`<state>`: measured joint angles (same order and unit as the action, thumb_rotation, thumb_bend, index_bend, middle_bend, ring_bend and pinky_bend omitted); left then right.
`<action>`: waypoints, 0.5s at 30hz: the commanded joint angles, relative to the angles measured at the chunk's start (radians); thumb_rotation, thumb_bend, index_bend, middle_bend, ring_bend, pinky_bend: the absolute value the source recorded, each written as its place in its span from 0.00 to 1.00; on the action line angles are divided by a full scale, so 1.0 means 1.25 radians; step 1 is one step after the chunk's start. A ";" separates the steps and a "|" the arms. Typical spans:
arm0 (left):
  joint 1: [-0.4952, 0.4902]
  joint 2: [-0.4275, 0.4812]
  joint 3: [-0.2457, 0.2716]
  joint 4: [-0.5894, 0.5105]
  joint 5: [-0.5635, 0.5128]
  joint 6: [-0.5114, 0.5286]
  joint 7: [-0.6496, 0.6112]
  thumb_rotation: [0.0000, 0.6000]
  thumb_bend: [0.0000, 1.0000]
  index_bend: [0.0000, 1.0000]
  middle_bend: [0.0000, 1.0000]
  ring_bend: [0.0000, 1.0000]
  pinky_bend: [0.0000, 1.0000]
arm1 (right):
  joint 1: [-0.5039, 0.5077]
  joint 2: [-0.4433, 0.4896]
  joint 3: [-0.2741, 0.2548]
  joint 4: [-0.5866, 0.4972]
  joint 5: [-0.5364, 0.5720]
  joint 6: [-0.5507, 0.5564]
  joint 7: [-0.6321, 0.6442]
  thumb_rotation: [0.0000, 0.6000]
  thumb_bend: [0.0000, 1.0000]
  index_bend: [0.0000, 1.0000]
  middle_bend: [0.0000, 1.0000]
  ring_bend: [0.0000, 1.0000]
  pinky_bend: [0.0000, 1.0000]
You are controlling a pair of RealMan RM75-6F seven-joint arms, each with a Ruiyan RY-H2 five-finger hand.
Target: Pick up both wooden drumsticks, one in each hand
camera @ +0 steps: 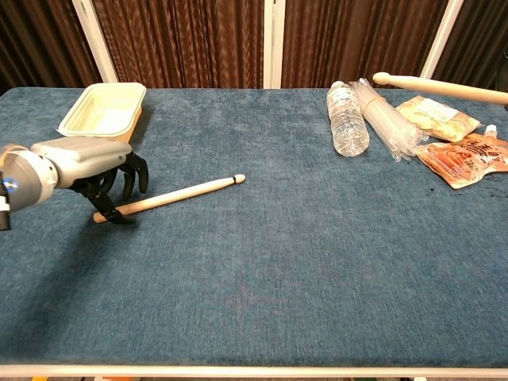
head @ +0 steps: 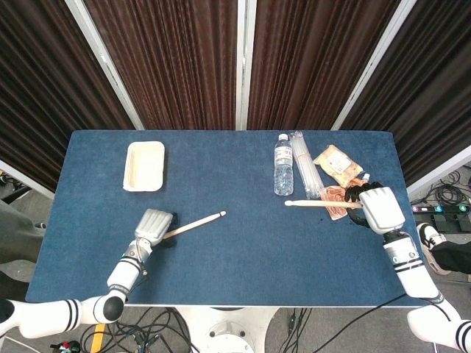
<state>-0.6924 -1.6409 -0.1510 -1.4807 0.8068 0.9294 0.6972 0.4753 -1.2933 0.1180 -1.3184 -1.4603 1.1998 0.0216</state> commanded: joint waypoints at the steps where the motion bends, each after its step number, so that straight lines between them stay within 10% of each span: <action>1: -0.013 -0.015 0.007 0.010 -0.024 0.016 0.019 0.82 0.19 0.41 0.53 0.60 0.75 | 0.000 -0.002 -0.002 0.004 -0.001 -0.004 0.003 1.00 0.67 0.64 0.63 0.46 0.44; 15: -0.027 -0.023 0.027 0.024 -0.046 0.039 0.017 0.75 0.23 0.45 0.56 0.61 0.75 | 0.001 -0.017 -0.007 0.030 -0.001 -0.014 0.022 1.00 0.67 0.64 0.63 0.46 0.44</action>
<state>-0.7254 -1.6693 -0.1183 -1.4508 0.7501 0.9775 0.7195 0.4769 -1.3140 0.1097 -1.2815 -1.4617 1.1818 0.0493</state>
